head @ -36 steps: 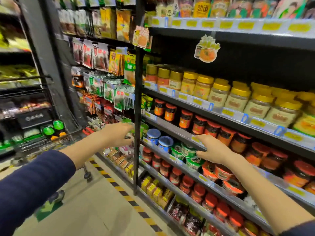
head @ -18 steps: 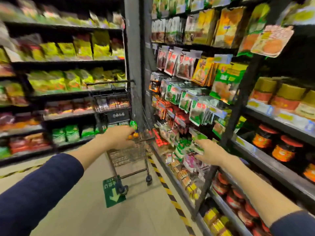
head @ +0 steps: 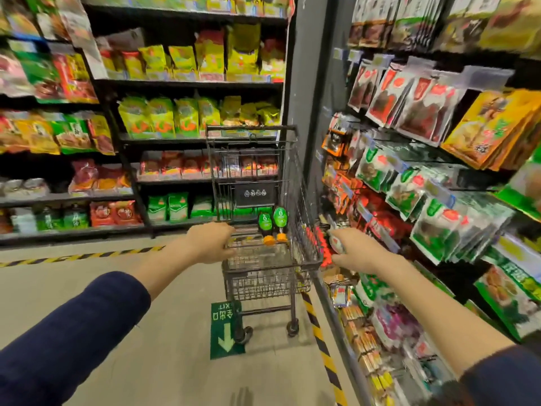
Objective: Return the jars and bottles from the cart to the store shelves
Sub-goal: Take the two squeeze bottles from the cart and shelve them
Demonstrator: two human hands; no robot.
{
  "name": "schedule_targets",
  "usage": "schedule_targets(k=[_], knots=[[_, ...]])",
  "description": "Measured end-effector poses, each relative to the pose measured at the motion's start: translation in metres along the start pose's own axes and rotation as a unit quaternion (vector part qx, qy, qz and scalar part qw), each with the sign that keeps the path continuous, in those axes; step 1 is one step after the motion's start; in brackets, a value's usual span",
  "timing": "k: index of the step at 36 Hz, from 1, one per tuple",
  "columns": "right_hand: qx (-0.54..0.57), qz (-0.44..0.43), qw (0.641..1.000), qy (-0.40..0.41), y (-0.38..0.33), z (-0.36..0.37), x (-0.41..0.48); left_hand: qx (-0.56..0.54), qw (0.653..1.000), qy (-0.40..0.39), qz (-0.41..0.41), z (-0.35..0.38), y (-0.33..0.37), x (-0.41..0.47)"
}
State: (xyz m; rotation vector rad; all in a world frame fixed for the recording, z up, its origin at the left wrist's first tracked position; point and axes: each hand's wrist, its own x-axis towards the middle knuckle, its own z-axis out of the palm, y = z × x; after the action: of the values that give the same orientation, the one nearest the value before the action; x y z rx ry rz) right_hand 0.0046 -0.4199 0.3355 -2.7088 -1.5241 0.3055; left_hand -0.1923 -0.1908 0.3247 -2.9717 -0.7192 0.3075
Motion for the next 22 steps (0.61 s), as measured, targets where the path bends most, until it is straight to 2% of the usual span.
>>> schedule_targets(k=[11,22], knots=[[-0.042,-0.073,0.995,-0.061,0.064,0.000,0.172,0.008,0.998,-0.051,-0.043,0.003,-0.007,0.147],[-0.001,-0.089,0.991,-0.096,0.082,0.017,0.310,-0.083,0.989,-0.101,-0.072,0.053,-0.035,0.278]])
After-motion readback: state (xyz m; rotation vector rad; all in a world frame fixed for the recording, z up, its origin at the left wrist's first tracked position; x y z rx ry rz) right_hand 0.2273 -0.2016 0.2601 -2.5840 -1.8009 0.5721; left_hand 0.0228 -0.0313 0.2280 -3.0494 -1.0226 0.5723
